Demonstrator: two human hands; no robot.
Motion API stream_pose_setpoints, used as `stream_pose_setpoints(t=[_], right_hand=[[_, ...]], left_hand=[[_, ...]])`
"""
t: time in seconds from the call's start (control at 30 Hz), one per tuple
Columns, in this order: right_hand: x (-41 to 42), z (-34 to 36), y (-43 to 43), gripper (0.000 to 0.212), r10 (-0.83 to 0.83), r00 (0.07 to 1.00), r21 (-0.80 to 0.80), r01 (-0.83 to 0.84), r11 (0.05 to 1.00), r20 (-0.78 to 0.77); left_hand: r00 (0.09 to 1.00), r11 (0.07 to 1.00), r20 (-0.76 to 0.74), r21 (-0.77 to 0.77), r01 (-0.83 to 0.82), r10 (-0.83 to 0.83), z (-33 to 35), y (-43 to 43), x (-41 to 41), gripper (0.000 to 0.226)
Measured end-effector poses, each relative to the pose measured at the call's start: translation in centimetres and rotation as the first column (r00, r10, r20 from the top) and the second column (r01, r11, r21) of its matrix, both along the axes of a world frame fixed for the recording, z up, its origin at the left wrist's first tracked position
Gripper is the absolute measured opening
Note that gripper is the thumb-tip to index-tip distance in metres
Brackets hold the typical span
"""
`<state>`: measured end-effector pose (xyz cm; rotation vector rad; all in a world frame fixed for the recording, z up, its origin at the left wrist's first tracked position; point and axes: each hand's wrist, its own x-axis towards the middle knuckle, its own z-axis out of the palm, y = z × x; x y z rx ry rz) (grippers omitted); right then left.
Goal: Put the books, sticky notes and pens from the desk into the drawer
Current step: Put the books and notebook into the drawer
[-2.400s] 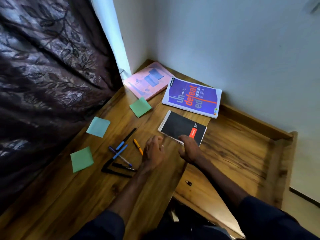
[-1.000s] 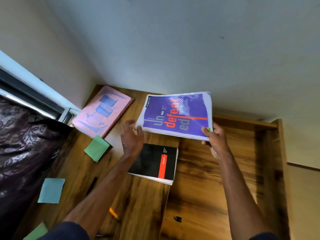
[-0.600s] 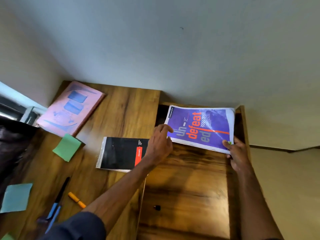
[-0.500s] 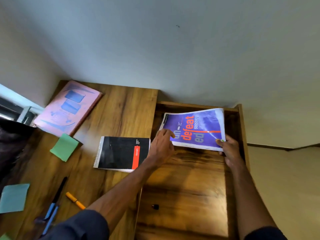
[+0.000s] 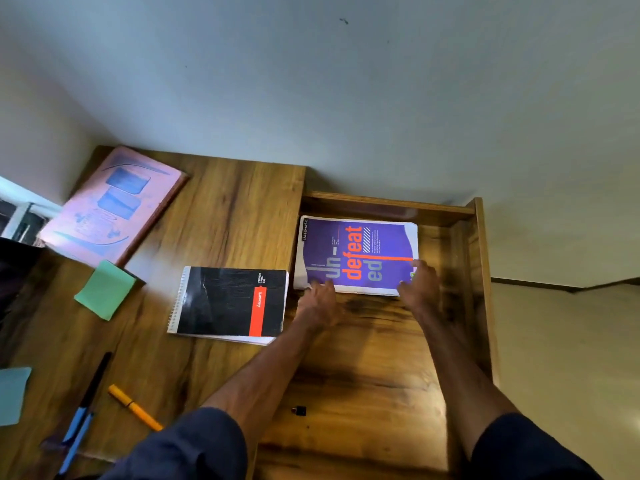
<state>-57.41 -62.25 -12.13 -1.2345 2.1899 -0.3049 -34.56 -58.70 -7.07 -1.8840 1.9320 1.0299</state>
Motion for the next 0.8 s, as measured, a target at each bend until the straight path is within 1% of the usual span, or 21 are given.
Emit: stream_pose_setpoints(t=[0.1, 0.17, 0.3, 0.57, 0.7, 0.8], right_hand=[[1.0, -1.5, 1.4, 0.061, 0.188, 0.982, 0.007, -0.188, 0.982, -0.019], [1.3, -2.4, 2.2, 0.061, 0.242, 0.97, 0.044, -0.241, 0.97, -0.034], [1.6, -2.5, 2.2, 0.06, 0.253, 0.965, 0.063, -0.249, 0.966, -0.066], [1.2, -1.7, 1.8, 0.068, 0.239, 0.97, 0.037, -0.238, 0.971, -0.037], [1.2, -1.1, 1.7, 0.07, 0.244, 0.969, 0.05, -0.242, 0.969, -0.033], [1.2, -0.3, 1.6, 0.072, 0.258, 0.965, 0.079, -0.254, 0.964, -0.046]], left_hand=[[0.999, 0.996, 0.036, 0.09, 0.015, -0.019, -1.5, 0.4, -0.5, 0.059], [0.998, 0.994, 0.047, 0.108, 0.024, -0.029, -1.8, 0.5, -0.8, 0.055], [0.997, 0.991, 0.044, 0.12, 0.057, -0.063, -2.1, 0.3, -1.1, 0.058], [0.993, 0.986, 0.044, 0.13, 0.104, -0.11, -2.9, -1.3, -0.7, 0.065], [0.994, 0.988, 0.058, 0.126, 0.089, -0.097, -3.3, -1.0, -0.8, 0.069], [0.997, 0.99, 0.035, 0.127, 0.063, -0.068, -3.5, -0.9, -0.7, 0.075]])
